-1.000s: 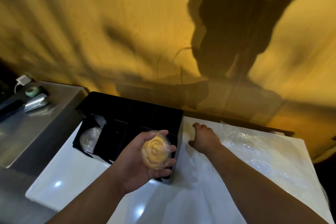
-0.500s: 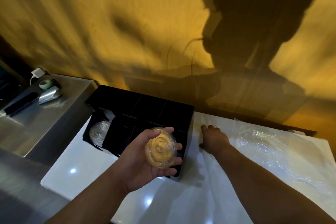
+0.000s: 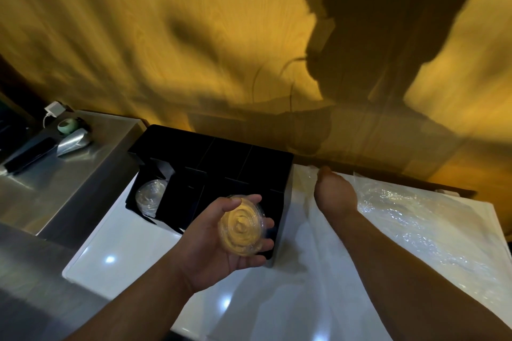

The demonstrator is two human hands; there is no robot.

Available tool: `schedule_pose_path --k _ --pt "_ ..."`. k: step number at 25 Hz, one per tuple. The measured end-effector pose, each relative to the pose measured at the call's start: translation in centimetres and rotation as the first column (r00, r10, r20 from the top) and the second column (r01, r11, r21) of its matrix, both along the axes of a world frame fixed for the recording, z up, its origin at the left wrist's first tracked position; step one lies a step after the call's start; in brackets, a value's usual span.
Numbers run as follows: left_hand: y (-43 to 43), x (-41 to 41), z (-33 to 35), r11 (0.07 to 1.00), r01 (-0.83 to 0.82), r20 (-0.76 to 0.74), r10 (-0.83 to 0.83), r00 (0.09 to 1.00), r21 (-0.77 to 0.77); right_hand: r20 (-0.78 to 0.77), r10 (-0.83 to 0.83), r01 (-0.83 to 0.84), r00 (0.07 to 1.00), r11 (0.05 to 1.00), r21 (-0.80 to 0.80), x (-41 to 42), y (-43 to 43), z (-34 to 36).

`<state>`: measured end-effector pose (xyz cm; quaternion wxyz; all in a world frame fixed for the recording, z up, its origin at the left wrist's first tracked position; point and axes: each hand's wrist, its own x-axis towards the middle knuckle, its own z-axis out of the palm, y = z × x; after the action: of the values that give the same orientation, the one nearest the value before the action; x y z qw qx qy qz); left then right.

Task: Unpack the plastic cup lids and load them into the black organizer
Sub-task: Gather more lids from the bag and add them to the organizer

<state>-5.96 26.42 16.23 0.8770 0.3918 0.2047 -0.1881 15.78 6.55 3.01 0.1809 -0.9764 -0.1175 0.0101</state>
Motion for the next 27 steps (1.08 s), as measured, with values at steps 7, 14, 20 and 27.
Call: schedule_pose_path --k 7,14,20,27 --pt "-1.3 0.1 1.2 1.0 -0.025 -0.003 0.025 1.0 0.013 -0.201 -0.091 0.211 0.975 0.653 0.727 -5.5 -1.2 8.5" --pt "-2.9 0.0 1.9 0.999 -0.024 -0.014 0.024 1.0 0.041 -0.328 0.071 0.244 0.942 0.527 0.814 -13.0 -2.9 14.5" --pt "-4.4 -0.1 1.4 0.997 0.051 0.01 -0.051 0.999 0.053 -0.357 0.177 0.183 0.917 0.608 0.773 -16.7 -2.3 15.0" --pt "-4.9 -0.5 0.8 0.982 0.071 0.053 -0.082 0.995 0.172 -0.158 0.065 0.044 0.985 0.799 0.599 -18.7 -2.1 12.3"
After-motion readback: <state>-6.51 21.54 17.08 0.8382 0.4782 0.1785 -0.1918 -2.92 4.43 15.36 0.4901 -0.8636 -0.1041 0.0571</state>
